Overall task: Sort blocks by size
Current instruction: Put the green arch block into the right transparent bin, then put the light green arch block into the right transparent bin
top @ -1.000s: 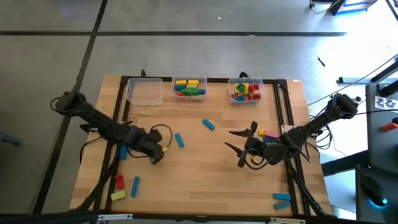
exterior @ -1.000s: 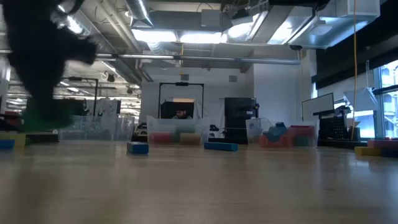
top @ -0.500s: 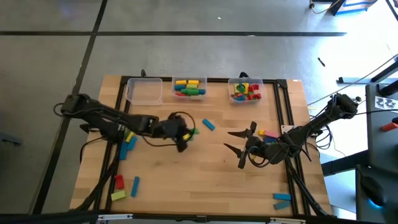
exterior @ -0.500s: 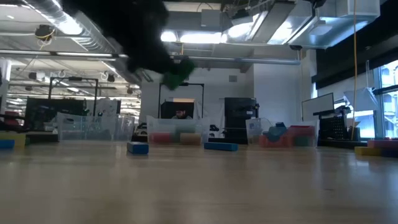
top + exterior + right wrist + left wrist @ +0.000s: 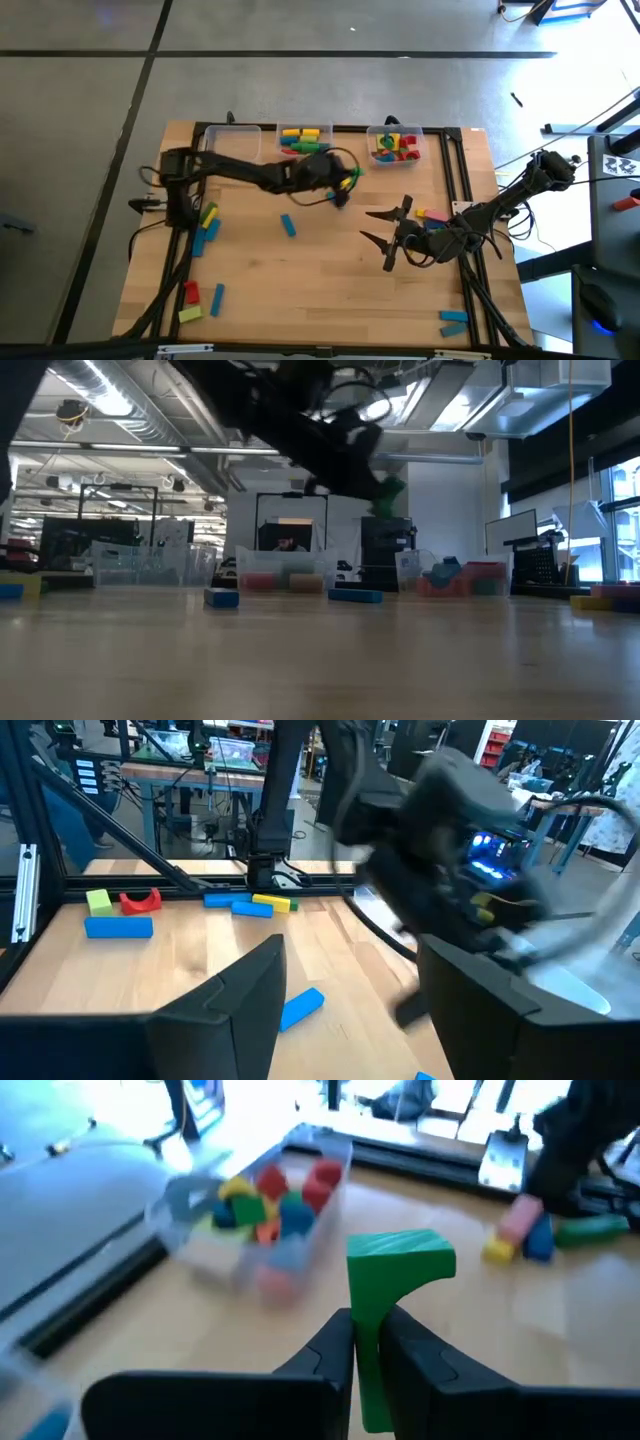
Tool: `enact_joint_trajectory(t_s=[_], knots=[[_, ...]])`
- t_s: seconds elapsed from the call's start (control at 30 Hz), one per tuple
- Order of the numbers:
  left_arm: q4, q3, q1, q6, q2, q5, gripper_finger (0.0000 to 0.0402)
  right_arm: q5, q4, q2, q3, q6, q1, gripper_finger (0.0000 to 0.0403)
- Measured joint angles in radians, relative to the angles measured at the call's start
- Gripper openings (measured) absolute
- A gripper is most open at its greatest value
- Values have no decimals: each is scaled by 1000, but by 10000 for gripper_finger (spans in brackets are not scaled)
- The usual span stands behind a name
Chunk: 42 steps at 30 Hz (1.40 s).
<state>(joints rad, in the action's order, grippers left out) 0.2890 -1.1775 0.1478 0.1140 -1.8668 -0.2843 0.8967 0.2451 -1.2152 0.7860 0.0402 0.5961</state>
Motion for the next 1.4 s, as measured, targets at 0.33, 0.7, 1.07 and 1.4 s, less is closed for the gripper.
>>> enact_joint_trajectory(t_s=[0.33,0.7,1.07,1.4], knots=[[233,-308,118,-46,-325,48,30,0,24,0,0,0,0,221],[157,-583,178,-54,-512,71,50,-63,-12,0,0,31,-1,221],[77,-586,194,-66,-514,79,159,-91,-42,0,0,33,-1,221],[-197,-586,142,-141,-407,78,182,-105,-46,0,0,33,-1,221]])
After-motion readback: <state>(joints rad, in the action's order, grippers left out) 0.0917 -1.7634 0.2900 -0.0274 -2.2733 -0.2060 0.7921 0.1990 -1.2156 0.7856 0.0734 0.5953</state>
